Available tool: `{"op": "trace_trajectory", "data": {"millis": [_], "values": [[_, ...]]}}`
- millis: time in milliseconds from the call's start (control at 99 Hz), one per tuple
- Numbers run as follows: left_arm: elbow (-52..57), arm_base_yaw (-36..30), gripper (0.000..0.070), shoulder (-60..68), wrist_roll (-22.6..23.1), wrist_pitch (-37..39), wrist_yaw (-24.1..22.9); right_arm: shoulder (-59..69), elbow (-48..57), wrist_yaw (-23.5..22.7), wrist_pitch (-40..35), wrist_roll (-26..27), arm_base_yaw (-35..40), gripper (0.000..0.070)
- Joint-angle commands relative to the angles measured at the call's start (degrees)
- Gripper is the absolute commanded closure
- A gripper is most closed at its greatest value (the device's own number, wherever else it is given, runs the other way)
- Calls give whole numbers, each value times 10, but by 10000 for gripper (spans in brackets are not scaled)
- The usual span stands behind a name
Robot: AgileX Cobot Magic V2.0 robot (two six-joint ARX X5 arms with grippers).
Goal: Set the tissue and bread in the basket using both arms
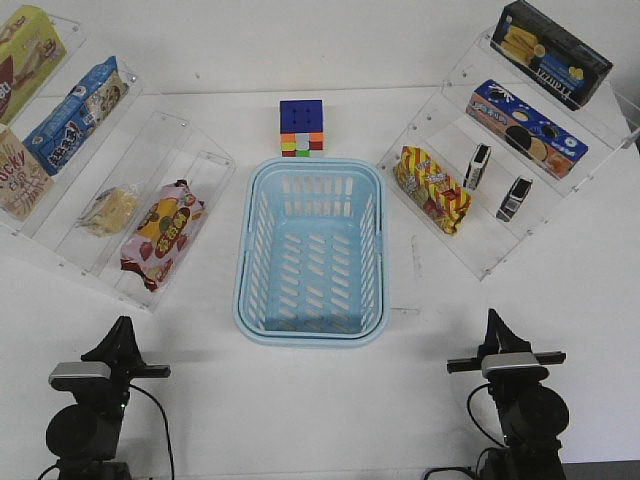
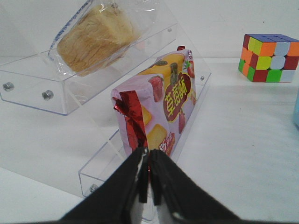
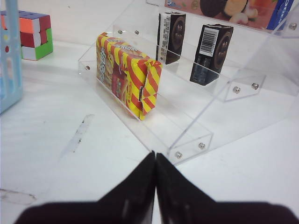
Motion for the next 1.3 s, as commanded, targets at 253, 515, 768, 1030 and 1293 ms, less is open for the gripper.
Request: {"op": "trace_trajectory", "data": {"millis": [253, 515, 768, 1030, 1293], "values": [[-11, 0, 699, -1, -2, 9, 0, -1, -1, 1, 8, 8, 0, 699], [-11, 0, 699, -1, -2, 9, 0, -1, -1, 1, 8, 8, 0, 699], [-11, 0, 699, -1, -2, 9, 0, -1, -1, -3, 14, 16, 0, 699], [-11, 0, 699, -1, -2, 9, 0, 0, 12, -7, 66, 227, 0, 699], [-11, 0, 699, -1, -2, 9, 0, 160, 185, 48, -54, 259, 0, 699]]}}
